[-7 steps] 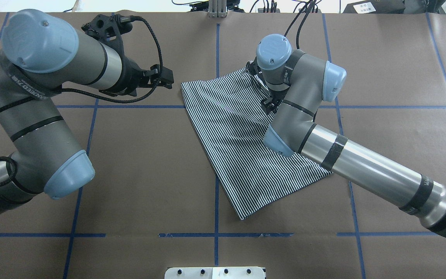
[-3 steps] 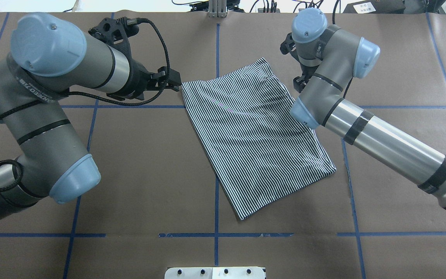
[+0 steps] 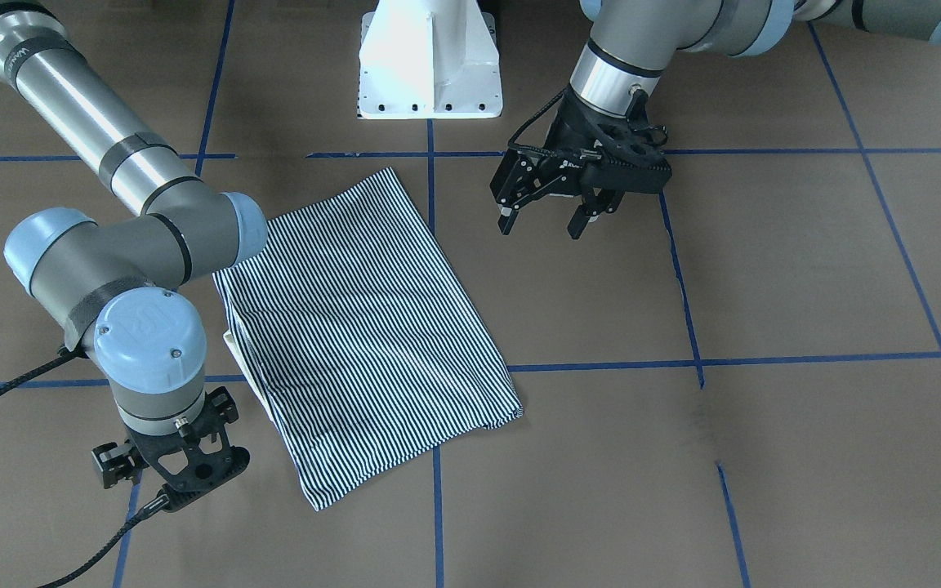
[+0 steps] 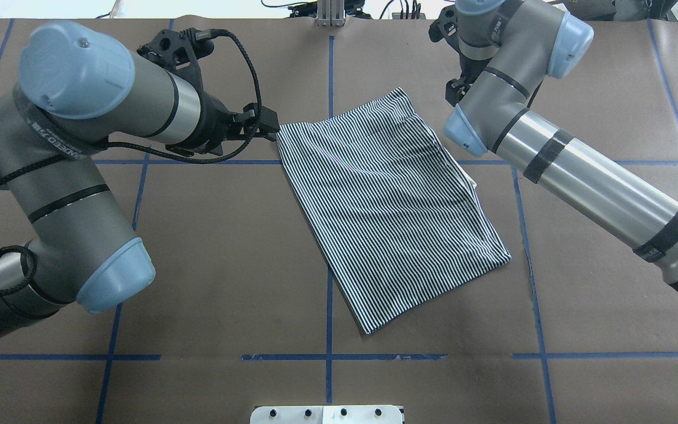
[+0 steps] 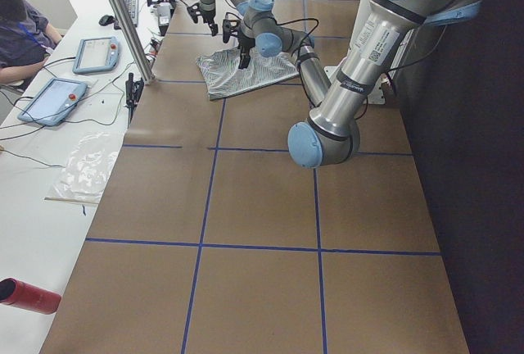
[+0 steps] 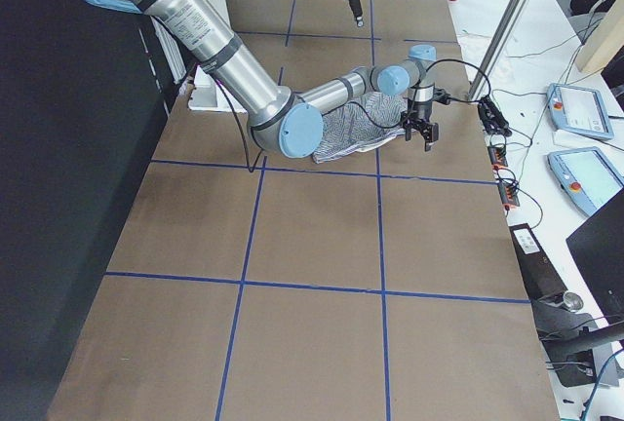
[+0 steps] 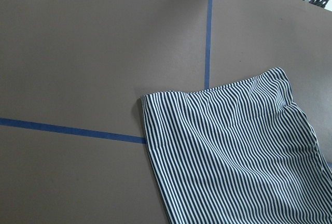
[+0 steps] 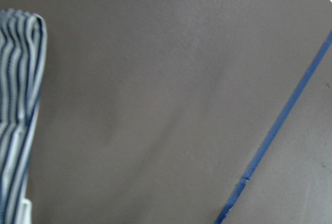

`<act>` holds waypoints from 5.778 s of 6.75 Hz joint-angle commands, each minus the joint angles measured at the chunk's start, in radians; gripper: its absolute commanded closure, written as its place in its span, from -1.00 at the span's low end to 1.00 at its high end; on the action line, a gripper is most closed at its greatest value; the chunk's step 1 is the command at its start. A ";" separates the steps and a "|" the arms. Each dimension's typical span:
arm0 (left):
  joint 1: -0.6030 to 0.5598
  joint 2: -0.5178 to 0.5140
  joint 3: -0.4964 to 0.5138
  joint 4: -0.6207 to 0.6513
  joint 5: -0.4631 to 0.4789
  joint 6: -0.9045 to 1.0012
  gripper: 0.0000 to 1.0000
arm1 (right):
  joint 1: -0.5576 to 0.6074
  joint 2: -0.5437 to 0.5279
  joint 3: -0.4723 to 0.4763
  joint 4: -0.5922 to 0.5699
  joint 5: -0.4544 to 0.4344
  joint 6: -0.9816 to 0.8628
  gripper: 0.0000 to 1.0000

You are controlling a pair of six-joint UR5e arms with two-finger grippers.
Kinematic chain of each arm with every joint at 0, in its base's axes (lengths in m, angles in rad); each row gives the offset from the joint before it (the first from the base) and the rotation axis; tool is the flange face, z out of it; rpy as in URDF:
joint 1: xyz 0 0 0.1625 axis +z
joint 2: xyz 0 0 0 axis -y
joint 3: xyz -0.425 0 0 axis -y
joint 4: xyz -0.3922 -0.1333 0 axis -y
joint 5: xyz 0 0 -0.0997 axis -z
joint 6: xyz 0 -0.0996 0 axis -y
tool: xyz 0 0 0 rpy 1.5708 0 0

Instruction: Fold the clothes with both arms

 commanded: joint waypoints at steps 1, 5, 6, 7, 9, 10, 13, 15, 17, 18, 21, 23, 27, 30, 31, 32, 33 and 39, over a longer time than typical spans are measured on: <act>0.134 -0.001 -0.009 -0.001 -0.066 -0.261 -1.00 | 0.021 -0.033 0.129 -0.054 0.117 0.014 -1.00; 0.285 -0.137 0.360 -0.256 -0.062 -0.441 -1.00 | 0.045 -0.108 0.264 -0.100 0.178 0.065 -1.00; 0.287 -0.174 0.410 -0.258 -0.062 -0.433 -1.00 | 0.048 -0.108 0.264 -0.100 0.178 0.065 -1.00; 0.299 -0.177 0.412 -0.258 -0.062 -0.430 -1.00 | 0.051 -0.108 0.264 -0.100 0.178 0.065 -1.00; 0.346 -0.176 0.415 -0.257 -0.057 -0.438 -1.00 | 0.056 -0.109 0.262 -0.102 0.178 0.065 -1.00; 0.372 -0.176 0.425 -0.258 -0.038 -0.443 -1.00 | 0.059 -0.109 0.264 -0.102 0.178 0.065 -1.00; 0.399 -0.194 0.468 -0.284 -0.021 -0.456 -1.00 | 0.067 -0.111 0.264 -0.102 0.190 0.065 -1.00; 0.399 -0.194 0.476 -0.286 -0.021 -0.456 -1.00 | 0.067 -0.115 0.262 -0.102 0.190 0.065 -1.00; 0.399 -0.194 0.476 -0.286 -0.021 -0.472 -0.52 | 0.067 -0.117 0.262 -0.102 0.190 0.065 -1.00; 0.399 -0.194 0.476 -0.284 -0.021 -0.472 -0.30 | 0.068 -0.117 0.262 -0.102 0.192 0.065 -1.00; 0.399 -0.197 0.472 -0.286 -0.022 -0.472 0.17 | 0.073 -0.123 0.262 -0.100 0.194 0.065 -1.00; 0.399 -0.197 0.473 -0.286 -0.022 -0.470 0.41 | 0.073 -0.123 0.261 -0.100 0.194 0.065 -1.00; 0.399 -0.188 0.452 -0.284 -0.024 -0.449 1.00 | 0.073 -0.123 0.262 -0.100 0.194 0.065 -1.00; 0.370 -0.066 0.322 -0.265 -0.027 -0.378 1.00 | 0.071 -0.121 0.262 -0.103 0.207 0.066 -1.00; 0.364 -0.050 0.301 -0.263 -0.027 -0.371 1.00 | 0.071 -0.123 0.262 -0.103 0.215 0.066 -1.00; 0.361 -0.038 0.292 -0.263 -0.028 -0.361 1.00 | 0.070 -0.121 0.262 -0.102 0.215 0.100 -1.00; 0.348 -0.015 0.245 -0.214 -0.031 -0.323 1.00 | 0.064 -0.121 0.264 -0.100 0.230 0.162 -1.00; 0.310 0.071 0.065 -0.030 -0.027 -0.107 1.00 | -0.094 -0.230 0.509 -0.088 0.295 0.846 -1.00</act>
